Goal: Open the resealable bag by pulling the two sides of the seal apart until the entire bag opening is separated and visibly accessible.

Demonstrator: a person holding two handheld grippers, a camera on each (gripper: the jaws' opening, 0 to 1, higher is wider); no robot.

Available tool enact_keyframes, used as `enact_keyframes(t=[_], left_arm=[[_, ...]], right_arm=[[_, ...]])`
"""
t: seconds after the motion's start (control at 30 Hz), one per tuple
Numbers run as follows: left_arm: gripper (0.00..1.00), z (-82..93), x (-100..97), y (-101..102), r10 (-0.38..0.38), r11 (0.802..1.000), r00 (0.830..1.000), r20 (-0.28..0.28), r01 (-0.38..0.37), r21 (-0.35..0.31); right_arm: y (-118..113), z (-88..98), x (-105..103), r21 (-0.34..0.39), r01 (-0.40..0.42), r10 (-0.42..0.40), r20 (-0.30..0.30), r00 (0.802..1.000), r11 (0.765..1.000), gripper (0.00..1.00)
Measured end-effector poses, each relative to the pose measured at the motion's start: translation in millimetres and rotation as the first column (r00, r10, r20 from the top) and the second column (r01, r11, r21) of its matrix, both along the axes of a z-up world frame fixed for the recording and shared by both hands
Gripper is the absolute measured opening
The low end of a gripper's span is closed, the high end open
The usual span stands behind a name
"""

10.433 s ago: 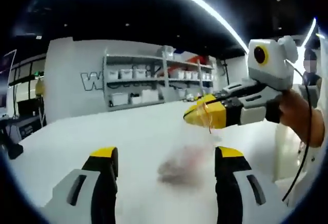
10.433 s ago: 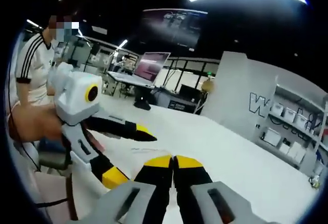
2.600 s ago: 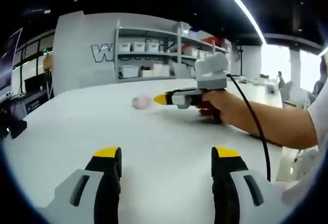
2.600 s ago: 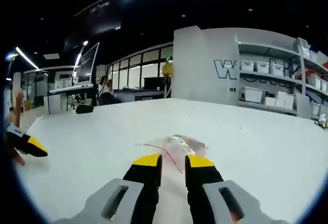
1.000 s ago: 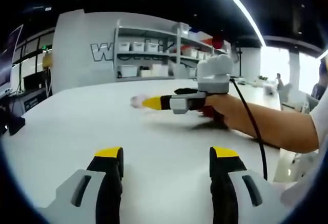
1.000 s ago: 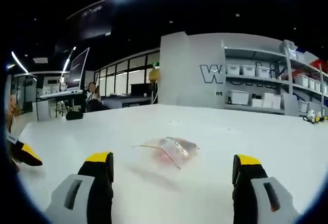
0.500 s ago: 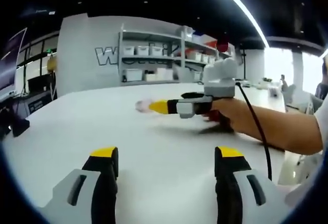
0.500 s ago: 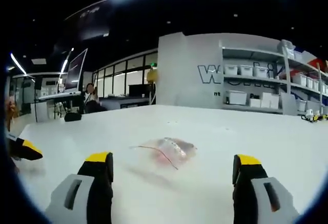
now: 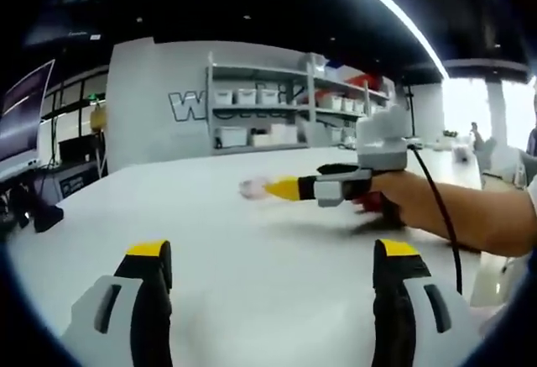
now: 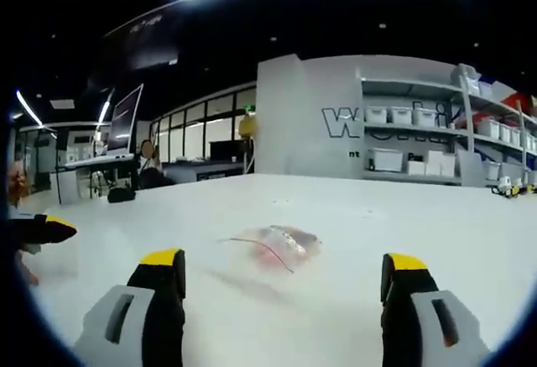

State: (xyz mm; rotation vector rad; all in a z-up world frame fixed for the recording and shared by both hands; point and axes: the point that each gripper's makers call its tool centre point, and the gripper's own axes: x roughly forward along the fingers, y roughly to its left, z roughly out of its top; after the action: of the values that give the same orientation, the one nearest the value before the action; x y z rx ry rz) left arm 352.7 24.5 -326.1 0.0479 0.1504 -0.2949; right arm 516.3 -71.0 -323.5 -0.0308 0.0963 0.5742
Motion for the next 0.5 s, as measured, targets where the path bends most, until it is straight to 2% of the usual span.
enact_keyframes(t=[0.17, 0.5], left_arm=[[1.0, 0.0, 1.6, 4.3, 0.01, 1.0, 1.0, -0.001, -0.01, -0.002], [1.0, -3.6, 0.1, 0.4, 0.0, 1.0, 1.0, -0.019, 0.0, -0.005]], right_arm=[[-0.4, -0.4, -0.8, -0.002, 0.003, -0.003, -0.005, 1.0, 1.0, 1.0], [0.8, -1.3, -3.0, -0.007, -0.004, 0.004, -0.009, 1.0, 1.0, 1.0]])
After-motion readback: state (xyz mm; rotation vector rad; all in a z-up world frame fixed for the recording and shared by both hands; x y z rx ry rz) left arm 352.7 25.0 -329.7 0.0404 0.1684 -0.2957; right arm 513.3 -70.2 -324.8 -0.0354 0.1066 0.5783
